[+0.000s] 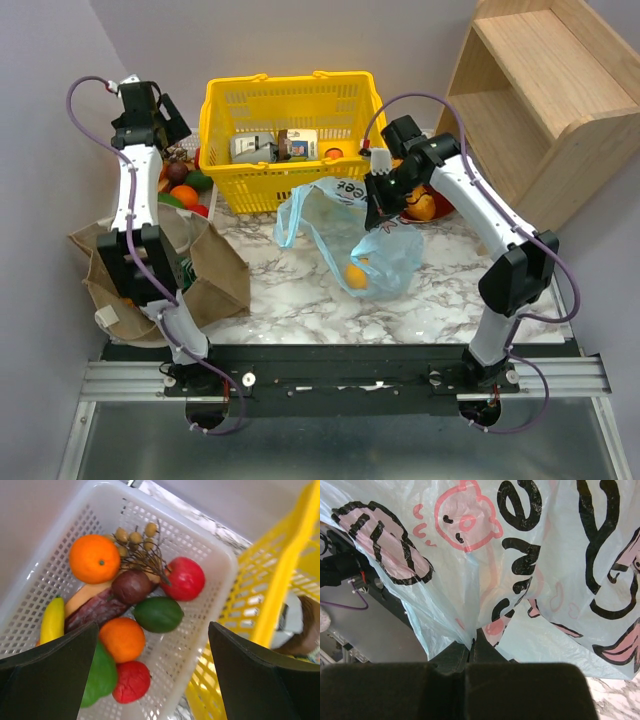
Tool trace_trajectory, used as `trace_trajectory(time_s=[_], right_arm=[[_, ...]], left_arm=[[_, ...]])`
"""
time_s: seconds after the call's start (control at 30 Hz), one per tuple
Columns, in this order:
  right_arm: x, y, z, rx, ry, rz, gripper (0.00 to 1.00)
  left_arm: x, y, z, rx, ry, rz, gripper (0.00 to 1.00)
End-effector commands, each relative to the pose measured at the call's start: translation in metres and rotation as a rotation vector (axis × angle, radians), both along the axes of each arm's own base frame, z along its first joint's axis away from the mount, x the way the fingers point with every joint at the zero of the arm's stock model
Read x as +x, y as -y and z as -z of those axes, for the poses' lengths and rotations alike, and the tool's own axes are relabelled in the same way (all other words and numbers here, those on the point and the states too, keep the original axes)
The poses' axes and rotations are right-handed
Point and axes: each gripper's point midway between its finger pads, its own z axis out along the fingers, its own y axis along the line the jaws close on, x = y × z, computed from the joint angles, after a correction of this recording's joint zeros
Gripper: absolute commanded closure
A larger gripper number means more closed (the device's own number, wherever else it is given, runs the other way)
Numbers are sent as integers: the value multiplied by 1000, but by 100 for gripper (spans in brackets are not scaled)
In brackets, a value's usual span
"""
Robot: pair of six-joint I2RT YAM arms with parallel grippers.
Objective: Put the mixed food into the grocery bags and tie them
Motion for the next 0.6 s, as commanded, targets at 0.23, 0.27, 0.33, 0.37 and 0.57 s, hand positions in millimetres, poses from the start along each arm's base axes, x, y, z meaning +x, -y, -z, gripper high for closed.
trace_trajectory(time_s=[0.23, 0.27, 0.33, 0.37, 0.57], right_arm=[[12, 2, -5, -37, -12, 13, 99], [12, 3, -4, -42, -13, 16, 99], [14, 3, -4, -44, -14, 20, 99], [14, 3, -4, -45, -15, 21, 99], [15, 5, -2, -53, -19, 25, 99]], left_arm=[[81, -42, 47, -67, -24, -93, 9], [84, -42, 49, -74, -27, -94, 12], [89, -39, 69, -104, -57, -79, 17], [90, -37, 76, -115, -68, -74, 18], [88, -31, 123, -161, -156, -65, 19]])
